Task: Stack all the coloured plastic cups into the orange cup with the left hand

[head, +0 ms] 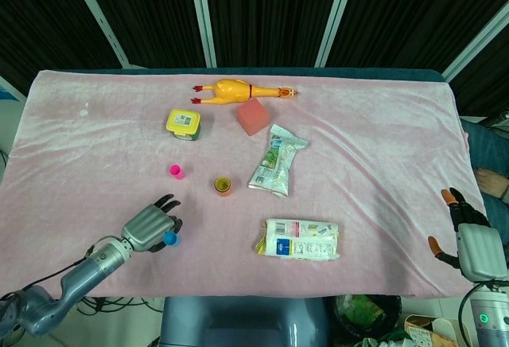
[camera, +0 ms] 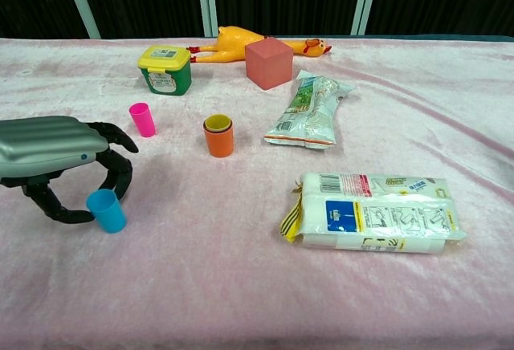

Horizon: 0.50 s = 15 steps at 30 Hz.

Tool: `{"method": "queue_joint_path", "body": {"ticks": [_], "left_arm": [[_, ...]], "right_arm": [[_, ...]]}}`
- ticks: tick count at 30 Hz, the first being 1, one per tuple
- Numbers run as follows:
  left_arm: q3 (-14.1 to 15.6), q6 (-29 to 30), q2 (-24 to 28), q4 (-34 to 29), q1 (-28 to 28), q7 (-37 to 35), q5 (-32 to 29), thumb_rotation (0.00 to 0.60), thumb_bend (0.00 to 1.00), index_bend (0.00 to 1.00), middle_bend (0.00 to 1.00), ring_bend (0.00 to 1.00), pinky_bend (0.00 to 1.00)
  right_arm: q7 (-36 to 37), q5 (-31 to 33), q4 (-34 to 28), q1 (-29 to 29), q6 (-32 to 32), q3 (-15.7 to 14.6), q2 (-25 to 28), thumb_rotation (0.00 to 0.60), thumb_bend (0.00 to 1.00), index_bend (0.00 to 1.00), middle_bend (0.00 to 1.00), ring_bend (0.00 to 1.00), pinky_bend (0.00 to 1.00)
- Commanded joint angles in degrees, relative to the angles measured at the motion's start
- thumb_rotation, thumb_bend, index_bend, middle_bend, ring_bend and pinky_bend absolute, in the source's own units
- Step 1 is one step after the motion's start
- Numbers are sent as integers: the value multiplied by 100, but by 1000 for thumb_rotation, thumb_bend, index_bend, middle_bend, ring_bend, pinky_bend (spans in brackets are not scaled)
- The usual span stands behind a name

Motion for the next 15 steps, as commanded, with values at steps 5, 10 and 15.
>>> {"method": "queue_joint_path", "body": {"ticks": [5,10,15], "left_arm": [[-55,115,24,31,28,-70,27,600,353,550,561,121,86],[-320,197,177,-17,-66,-223,-65,600,353,544,556,121,86],[-843,-53,418,-64,-417,-298,-456,600,352,536,551,121,90]], "right_arm": [[9,8,-10,-2,-2,1,4,600,253,36,46,160,214],[2,10,-17,-3,-4,-2,5,600,253,36,46,160,214],[-15,15,-21,-3,-7,-4,2,600,253,36,46,160,214]]}}
